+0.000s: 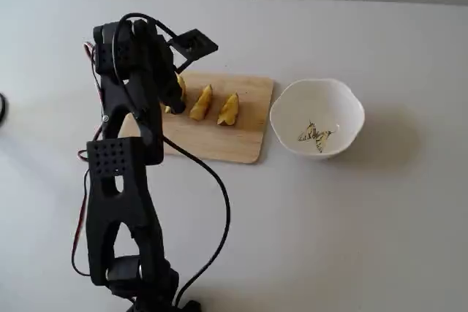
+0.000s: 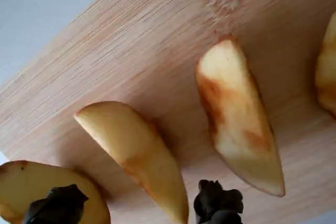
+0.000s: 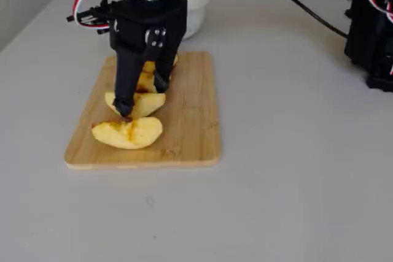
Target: Pick up the third from the right apple slice from the cutting board and place it into the bowl
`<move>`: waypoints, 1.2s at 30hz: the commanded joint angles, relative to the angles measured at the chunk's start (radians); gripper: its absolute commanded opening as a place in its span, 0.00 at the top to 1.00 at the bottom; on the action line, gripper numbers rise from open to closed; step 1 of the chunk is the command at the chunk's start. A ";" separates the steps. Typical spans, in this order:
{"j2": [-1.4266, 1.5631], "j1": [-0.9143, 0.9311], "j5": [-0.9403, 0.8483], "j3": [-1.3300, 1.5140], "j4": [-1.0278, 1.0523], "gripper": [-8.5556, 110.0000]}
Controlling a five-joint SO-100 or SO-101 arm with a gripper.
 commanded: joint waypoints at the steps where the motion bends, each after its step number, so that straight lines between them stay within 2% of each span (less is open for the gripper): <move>1: 0.005 0.018 -0.021 -0.078 0.003 0.69; 23: -0.063 0.054 -0.074 -0.080 -0.126 0.74; 27: -0.084 0.052 -0.075 -0.080 -0.121 0.77; 34: -0.095 0.044 -0.072 -0.080 -0.112 0.92; 36: -0.097 0.037 -0.069 -0.080 -0.103 0.93</move>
